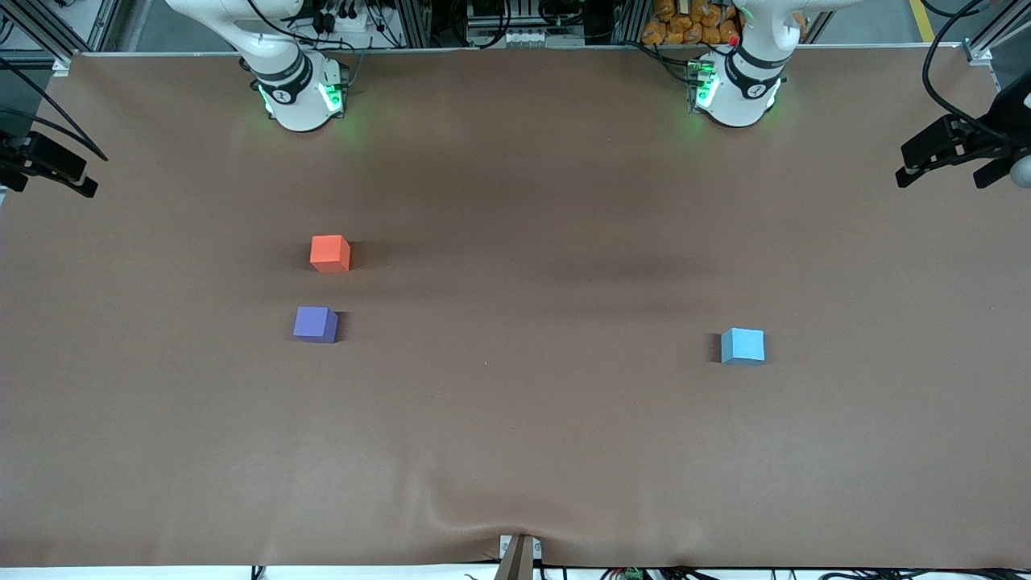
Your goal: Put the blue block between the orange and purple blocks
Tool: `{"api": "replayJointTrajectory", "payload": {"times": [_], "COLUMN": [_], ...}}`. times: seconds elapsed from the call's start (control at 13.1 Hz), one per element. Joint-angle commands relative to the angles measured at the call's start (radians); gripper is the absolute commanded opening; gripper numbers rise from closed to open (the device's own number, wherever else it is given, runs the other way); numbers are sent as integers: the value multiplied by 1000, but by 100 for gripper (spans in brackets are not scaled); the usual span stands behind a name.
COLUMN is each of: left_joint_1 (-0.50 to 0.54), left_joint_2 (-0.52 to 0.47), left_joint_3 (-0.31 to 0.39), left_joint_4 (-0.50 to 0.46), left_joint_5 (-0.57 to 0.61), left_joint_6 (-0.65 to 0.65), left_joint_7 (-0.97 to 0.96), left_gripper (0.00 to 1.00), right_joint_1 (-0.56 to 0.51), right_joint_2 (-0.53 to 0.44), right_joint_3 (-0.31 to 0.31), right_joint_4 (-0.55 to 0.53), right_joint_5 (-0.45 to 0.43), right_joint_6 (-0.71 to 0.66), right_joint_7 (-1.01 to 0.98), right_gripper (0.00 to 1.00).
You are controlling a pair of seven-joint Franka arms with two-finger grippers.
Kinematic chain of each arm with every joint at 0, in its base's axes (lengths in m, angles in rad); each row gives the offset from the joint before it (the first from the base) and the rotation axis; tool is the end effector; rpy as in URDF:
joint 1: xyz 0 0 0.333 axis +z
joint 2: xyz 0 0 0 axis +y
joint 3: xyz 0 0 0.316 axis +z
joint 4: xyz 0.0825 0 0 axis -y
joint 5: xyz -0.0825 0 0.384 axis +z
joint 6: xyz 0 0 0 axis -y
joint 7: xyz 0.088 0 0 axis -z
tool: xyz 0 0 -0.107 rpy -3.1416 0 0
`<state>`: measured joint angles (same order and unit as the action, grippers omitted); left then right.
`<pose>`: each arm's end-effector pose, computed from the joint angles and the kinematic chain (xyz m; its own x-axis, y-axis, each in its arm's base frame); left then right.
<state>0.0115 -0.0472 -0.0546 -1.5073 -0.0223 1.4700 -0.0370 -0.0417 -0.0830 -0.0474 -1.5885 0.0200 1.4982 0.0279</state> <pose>0.5285 -0.0262 0.6708 0.9999 -0.0083 0.0091 -0.0085 -0.9998 0.0199 0.5191 -0.0453 0.6545 0.9933 -0.1151 -0.0080 -0.1153 -0.9931 -0.0237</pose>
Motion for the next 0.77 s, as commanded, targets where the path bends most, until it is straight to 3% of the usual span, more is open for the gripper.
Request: {"api": "replayJointTrajectory", "payload": {"times": [0.0,0.69], "left_joint_1": [16,8], "left_joint_2": [-5,13], "left_joint_3": [-13,-36], "left_joint_4": [7,1], "left_joint_5": [4,1], "left_joint_6": [-3,-2], "left_joint_7": [5,9], "left_gripper": [100,100], "right_joint_1": [-15,-21], "right_joint_2": [-8,-8], "right_joint_3": [8,8], "right_joint_4": [1,1], "right_joint_5": [14,14], "right_joint_6": [-7,-9], "right_joint_7": [7,7], "right_gripper": [100,100]}}
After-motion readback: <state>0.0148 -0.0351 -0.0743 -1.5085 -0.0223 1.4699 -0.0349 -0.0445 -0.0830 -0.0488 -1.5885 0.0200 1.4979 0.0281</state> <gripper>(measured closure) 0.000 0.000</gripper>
